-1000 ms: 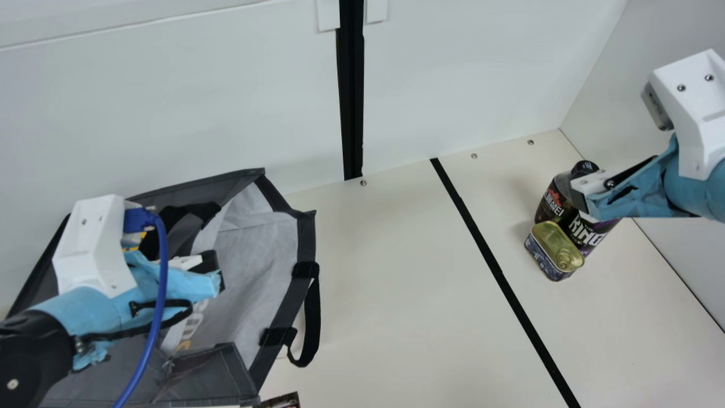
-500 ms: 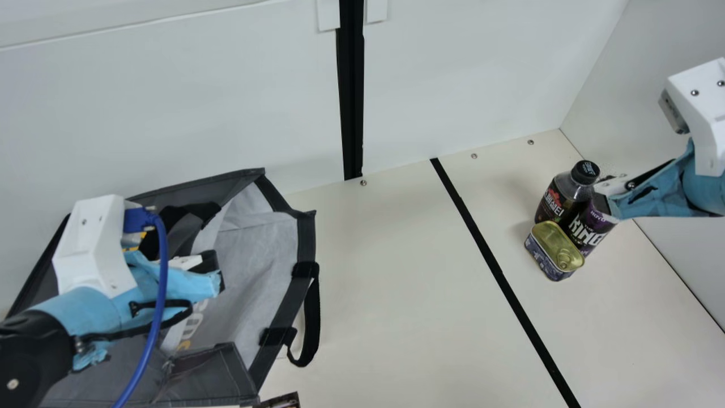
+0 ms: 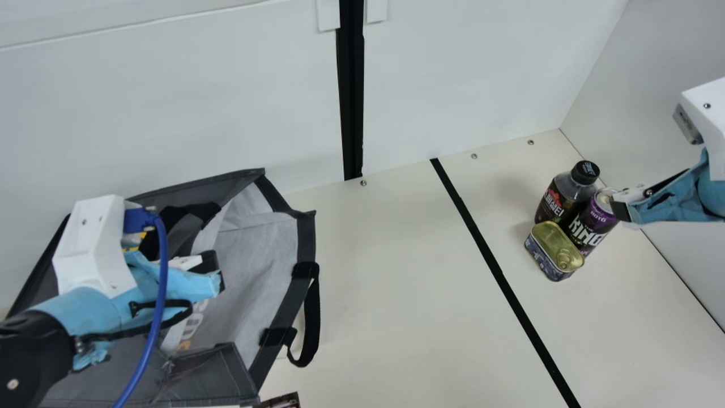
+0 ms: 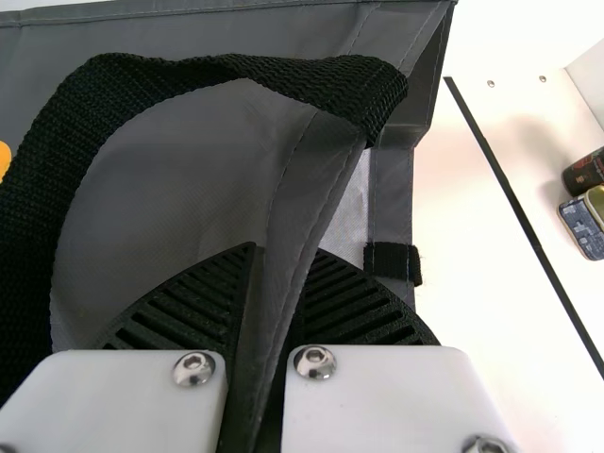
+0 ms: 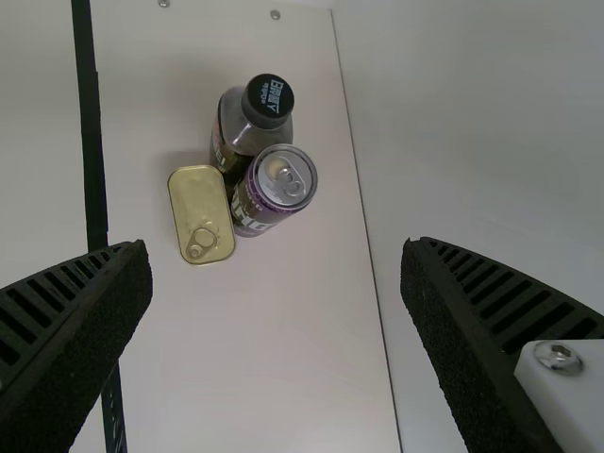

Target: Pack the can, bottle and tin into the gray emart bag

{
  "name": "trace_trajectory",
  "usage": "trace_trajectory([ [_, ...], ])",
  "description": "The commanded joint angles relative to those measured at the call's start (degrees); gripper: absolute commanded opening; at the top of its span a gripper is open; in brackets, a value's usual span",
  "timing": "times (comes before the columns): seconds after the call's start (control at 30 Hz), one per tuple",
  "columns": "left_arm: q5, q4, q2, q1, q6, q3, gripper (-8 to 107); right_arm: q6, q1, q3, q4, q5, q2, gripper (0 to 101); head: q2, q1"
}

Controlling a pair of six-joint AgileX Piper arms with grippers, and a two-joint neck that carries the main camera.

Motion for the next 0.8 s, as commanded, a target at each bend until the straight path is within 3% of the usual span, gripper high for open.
trace_trajectory([
  [0.0, 0.0, 0.0, 0.0, 0.0, 0.0, 0.0, 10, -0.7, -0.9, 0.0, 1.2, 0.0, 0.6, 91, -0.1, -1.3],
  [0.4, 0.0, 0.0, 0.0, 0.0, 0.0, 0.0, 10, -3.8, -4.8, -1.3, 5.8, 0.9, 5.4, 91, -0.1, -1.3],
  [0.77, 0.0, 0.0, 0.0, 0.0, 0.0, 0.0, 10, -4.6, -5.3, -0.4, 7.2, 0.6, 8.6, 91, -0.1, -1.3],
])
